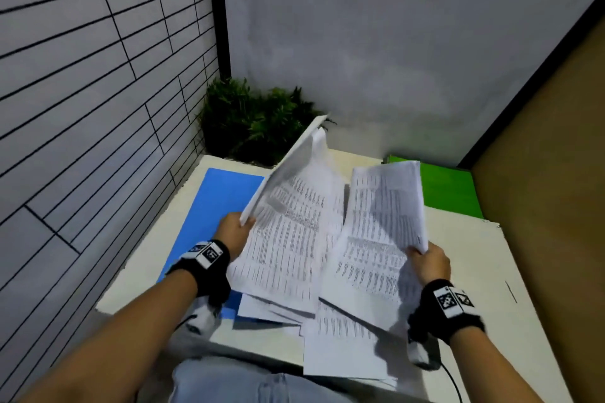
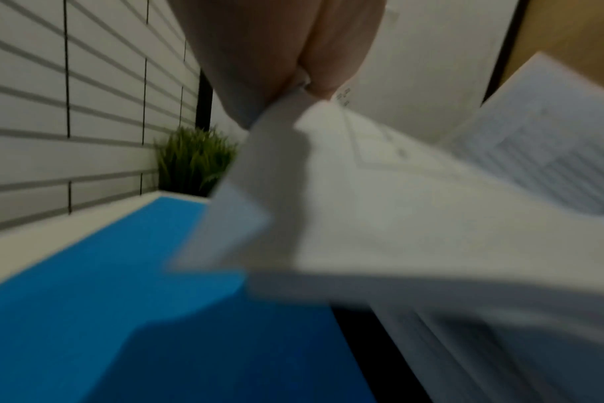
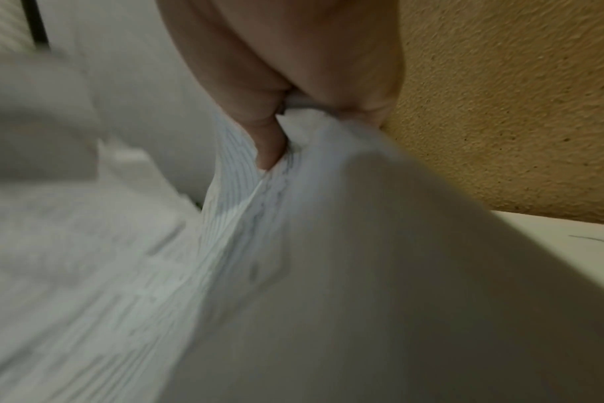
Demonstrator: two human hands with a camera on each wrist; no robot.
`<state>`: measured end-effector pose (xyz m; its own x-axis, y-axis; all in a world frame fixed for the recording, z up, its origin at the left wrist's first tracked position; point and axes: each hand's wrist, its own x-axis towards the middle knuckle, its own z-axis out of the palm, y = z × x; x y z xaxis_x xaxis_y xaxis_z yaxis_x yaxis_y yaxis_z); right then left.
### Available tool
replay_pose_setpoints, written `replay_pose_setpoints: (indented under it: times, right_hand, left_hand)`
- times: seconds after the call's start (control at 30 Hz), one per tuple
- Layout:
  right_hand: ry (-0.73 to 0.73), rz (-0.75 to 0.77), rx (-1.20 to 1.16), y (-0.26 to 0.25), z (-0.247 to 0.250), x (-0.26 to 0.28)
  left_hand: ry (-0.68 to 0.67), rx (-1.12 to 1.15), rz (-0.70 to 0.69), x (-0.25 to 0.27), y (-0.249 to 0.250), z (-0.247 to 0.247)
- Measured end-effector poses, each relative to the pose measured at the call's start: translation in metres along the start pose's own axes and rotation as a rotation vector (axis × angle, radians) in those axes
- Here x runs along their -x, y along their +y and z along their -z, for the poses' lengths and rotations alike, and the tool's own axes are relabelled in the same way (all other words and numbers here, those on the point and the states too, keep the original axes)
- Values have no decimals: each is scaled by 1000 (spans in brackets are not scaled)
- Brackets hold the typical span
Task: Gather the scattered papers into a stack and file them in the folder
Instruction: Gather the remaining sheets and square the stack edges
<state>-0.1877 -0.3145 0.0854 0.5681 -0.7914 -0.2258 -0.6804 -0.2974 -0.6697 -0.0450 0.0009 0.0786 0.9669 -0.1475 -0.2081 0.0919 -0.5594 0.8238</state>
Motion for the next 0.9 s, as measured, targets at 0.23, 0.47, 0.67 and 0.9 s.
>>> replay_pose_setpoints:
  times: [0.23, 0.47, 0.67, 0.9]
  right_hand:
    - [24, -61, 108, 6, -14, 17]
    - [55, -6, 118, -11, -10, 11]
    - [96, 19, -65, -49, 7, -2]
    - [-150, 134, -578, -110, 7, 12]
  left_hand:
    - [116, 116, -137, -21, 45, 71]
    - [271, 278, -166, -40, 70, 123]
    - [319, 498, -142, -70, 66, 144]
    - [5, 637, -74, -67, 73, 85]
